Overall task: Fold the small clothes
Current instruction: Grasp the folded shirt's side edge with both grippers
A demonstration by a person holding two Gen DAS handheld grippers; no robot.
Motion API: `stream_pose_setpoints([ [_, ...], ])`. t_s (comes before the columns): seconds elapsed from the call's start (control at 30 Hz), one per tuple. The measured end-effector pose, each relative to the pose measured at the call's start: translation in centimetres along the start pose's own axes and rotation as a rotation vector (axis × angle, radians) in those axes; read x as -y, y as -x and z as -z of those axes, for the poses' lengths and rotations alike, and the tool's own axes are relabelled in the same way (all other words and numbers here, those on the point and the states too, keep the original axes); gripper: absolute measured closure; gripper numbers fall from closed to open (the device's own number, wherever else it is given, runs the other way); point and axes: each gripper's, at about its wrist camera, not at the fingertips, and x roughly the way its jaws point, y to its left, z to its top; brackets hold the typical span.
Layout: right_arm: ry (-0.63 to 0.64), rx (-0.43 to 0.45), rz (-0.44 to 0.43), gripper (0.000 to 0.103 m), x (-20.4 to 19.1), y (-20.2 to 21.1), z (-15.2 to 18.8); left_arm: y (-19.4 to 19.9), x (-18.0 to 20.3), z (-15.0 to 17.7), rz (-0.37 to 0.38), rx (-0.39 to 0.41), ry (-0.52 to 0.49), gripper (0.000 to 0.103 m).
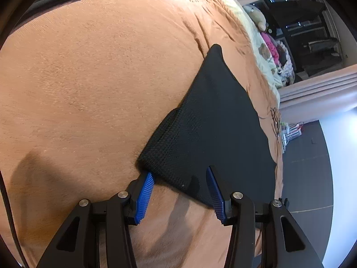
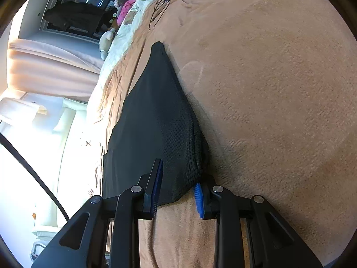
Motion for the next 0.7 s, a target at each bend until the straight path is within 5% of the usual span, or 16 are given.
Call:
stream_pose_setpoints([
  [0.33,0.034,0.02,0.002,0.08,-1.3,0.9,0.4,1.2,1.7,-0.7,0.09,0.095,-0.088,0.053],
  [0.57,0.066,0.008,0.066,0.08,-1.9,-0.4,0.8,-1.0,2.6,-1.2,-0.069,0.071,-0.141,0.053],
  [0.7,0.088,0.039,0.123,0.088,-3.1,-0.5,0.5,-1.4,1.5,-1.3,-0.122,0.082,-0.135,0.066],
])
